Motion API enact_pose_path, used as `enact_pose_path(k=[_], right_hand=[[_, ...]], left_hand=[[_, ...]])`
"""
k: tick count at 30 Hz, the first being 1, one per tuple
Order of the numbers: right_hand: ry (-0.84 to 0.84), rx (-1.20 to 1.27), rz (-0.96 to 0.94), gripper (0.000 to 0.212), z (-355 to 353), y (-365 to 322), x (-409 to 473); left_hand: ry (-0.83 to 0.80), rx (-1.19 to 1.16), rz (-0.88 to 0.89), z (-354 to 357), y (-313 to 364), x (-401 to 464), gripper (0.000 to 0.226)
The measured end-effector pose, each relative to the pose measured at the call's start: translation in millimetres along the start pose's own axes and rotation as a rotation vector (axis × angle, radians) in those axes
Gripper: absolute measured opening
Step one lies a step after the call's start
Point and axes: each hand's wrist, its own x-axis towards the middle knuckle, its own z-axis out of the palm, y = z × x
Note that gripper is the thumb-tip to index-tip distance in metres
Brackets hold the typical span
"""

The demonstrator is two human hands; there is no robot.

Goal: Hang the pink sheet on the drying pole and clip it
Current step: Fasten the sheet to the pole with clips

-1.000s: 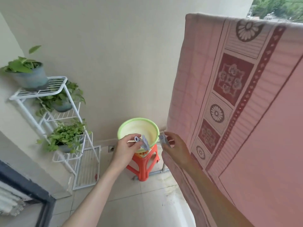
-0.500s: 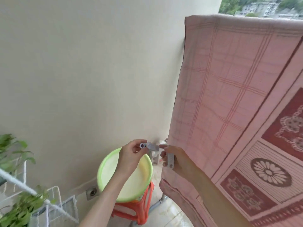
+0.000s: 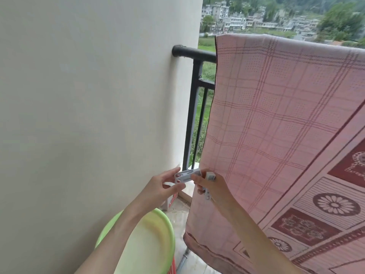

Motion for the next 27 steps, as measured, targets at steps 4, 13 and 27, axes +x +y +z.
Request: enact_pose_path(k=[4, 13, 27], right_hand=[[0.026, -0.03, -0.037, 0.008, -1, -2, 2], [0.258, 0.24, -0.016, 0.021, -13, 8, 14], [0.545, 0.702, 0.081, 0.089, 5, -1, 11]], left_hand=[[0.028, 0.023, 0.049, 0, -1, 16, 0.032], [-0.166, 0.122, 0.215, -9, 33, 96, 0.06], [-0.318, -0.143, 0.479, 19, 95, 187, 0.024]])
